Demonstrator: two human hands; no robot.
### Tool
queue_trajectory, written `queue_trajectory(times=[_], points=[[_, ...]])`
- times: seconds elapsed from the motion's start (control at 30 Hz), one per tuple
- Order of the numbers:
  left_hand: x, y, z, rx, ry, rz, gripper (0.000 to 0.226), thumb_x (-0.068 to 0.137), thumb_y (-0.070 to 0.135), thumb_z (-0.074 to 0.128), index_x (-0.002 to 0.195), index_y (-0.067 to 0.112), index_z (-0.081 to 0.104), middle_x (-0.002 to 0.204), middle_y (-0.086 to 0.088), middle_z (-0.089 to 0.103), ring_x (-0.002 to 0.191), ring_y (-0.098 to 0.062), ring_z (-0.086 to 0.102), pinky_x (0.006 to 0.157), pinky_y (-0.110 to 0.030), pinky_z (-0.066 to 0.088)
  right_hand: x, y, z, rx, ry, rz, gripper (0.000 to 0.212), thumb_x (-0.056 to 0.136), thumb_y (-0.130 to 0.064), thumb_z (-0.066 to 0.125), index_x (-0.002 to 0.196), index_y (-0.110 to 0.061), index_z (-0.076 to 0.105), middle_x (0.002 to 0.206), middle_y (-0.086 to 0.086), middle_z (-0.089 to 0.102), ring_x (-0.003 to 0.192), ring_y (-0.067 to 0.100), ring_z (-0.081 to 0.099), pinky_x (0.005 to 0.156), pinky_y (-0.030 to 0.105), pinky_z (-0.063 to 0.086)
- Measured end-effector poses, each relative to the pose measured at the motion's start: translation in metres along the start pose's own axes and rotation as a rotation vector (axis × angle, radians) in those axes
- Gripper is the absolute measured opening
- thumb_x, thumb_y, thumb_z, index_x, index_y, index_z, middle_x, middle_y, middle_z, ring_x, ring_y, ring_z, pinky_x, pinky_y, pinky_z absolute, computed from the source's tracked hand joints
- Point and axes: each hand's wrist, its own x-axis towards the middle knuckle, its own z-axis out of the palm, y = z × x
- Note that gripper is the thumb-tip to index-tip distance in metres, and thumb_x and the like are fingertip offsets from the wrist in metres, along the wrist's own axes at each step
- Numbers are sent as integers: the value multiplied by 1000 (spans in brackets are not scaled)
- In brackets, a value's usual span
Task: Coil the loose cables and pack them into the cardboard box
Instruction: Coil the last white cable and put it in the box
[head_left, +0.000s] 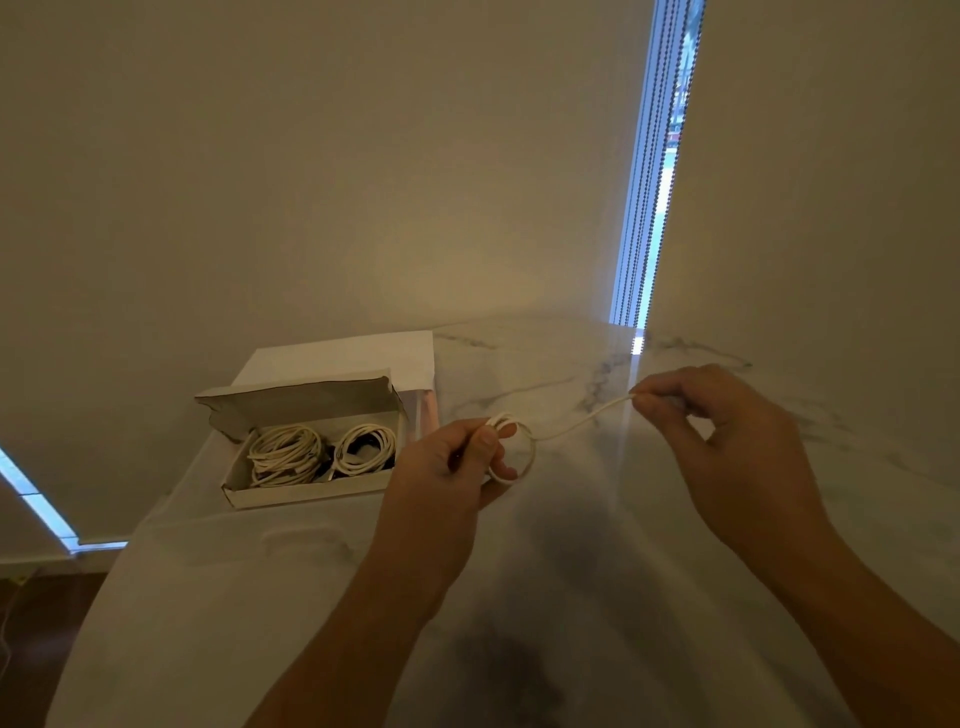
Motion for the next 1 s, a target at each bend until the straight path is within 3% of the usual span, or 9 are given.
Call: queue_trajectory(times=[0.2,0.27,0.4,0.53,0.67,0.73,0.87,1.0], points=[[-2,0,-1,56,-65,16,20,97,18,55,106,14,73,89,3,73,91,-11,70,78,-23,59,4,7,-6,-53,85,9,6,92,-26,64,91,-28,69,88,-11,65,81,9,57,72,28,42],[-4,3,1,67,-99,36,22,97,16,55,108,11,73,91,1,72,90,-8,69,75,-20,58,5,9,-9,-95,101,29,6,92,-27,63,92,-29,69,88,-12,65,81,8,56,72,27,38],[-6,5,3,64,-157,67,26,98,11,55,117,24,68,94,-8,67,90,-9,67,72,-15,55,7,14,-11,-167,94,72,7,92,-28,62,93,-30,69,88,-12,64,83,10,55,71,24,32],[-6,7,1,0,-109,60,27,97,9,56,115,22,70,96,-3,72,93,-9,68,73,-18,57,5,18,-7,-284,36,59,6,90,-26,67,90,-29,72,89,-7,57,89,20,51,74,29,35],[-4,7,-1,-167,-36,-14,22,94,11,59,105,23,74,95,14,75,95,-6,70,78,-29,60,-1,13,3,-470,-87,-19,4,87,-27,69,85,-29,72,77,-5,56,77,19,42,69,31,34],[-5,5,0,-279,-10,-71,21,94,13,59,105,23,75,101,9,75,98,-11,71,82,-33,59,-5,4,8,-512,-159,-9,4,87,-30,67,84,-31,70,72,-8,57,71,16,43,62,28,32],[-7,3,7,-471,44,-169,24,94,13,58,115,14,71,112,-2,74,106,-18,70,87,-35,59,-12,-5,17,-294,-276,173,7,85,-35,64,80,-31,63,67,-11,64,62,5,54,51,18,32],[-9,4,13,-613,34,-240,27,87,11,62,112,13,72,112,-4,75,106,-16,70,90,-34,57,-13,-5,22,154,-372,381,7,86,-29,70,83,-29,64,68,-9,73,65,-1,64,61,18,43]])
